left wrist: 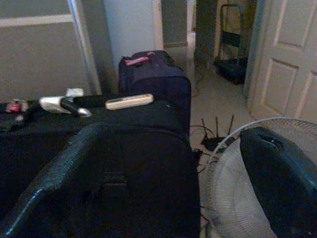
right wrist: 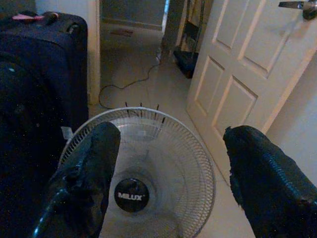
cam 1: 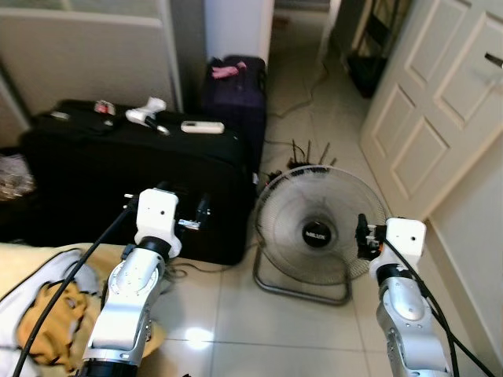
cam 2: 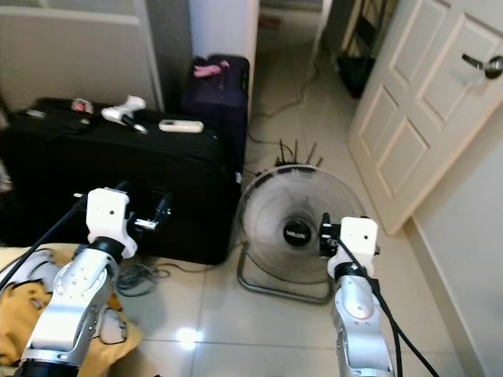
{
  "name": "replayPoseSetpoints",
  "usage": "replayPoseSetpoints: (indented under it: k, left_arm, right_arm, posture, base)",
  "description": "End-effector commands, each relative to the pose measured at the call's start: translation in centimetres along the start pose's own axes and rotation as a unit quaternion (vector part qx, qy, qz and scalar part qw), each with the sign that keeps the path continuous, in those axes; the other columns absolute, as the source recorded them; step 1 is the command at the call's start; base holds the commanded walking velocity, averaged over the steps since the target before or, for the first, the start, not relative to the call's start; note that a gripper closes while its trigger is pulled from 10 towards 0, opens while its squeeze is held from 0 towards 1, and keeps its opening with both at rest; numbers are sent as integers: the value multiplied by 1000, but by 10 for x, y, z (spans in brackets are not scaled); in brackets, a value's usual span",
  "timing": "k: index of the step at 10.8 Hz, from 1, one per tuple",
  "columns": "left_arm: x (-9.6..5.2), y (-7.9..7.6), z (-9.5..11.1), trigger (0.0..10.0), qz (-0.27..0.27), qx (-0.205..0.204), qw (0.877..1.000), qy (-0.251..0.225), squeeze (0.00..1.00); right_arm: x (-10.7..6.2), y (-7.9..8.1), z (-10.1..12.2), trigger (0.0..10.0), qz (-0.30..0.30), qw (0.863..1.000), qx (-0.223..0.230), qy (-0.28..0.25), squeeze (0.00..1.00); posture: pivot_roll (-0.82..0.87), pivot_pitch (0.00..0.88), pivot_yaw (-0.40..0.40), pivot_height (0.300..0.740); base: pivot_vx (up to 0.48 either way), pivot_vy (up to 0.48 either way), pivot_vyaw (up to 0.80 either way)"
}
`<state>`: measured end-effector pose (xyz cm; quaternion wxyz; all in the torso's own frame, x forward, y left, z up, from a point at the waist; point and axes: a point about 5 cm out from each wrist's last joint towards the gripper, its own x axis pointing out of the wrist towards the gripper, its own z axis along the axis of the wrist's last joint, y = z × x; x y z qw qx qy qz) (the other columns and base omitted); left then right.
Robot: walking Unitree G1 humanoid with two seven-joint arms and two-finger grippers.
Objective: Clean up the room
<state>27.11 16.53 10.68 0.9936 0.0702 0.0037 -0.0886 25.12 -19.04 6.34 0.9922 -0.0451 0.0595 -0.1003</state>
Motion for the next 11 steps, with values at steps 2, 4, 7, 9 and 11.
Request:
replayPoseSetpoints:
  k: [2,4,7,9,11]
  left_arm:
    - [0,1,0,10000,0,7,1000,4,243]
    - [0,1,0,10000,0,7,1000,4,243]
    - [0,1,0,10000,0,7,1000,4,243]
    - [0,1,0,10000,0,7,1000,4,243]
    - [0,1,0,10000,0,7,1000,4,243]
  right_arm:
    - [0,-2,-1,10000,-6,1000,-6,6,0]
    - [0,-2,-1,10000,-6,1000,-6,6,0]
    - [0,-2,-1,10000,-6,1000,-6,6,0]
    - [0,-2,-1,10000,-6,1000,-6,6,0]
    - [0,-2,-1,10000,-6,1000,-6,6,0]
  posture:
    - [-52,0,-29,740]
    - [-52,0,-29,740]
    - [-52,0,-29,740]
    - [-52,0,-29,740]
    - [-52,0,-29,740]
  base:
    - [0,0,0]
    - [0,0,0]
    - [0,0,0]
    - [0,0,0]
    - [0,0,0]
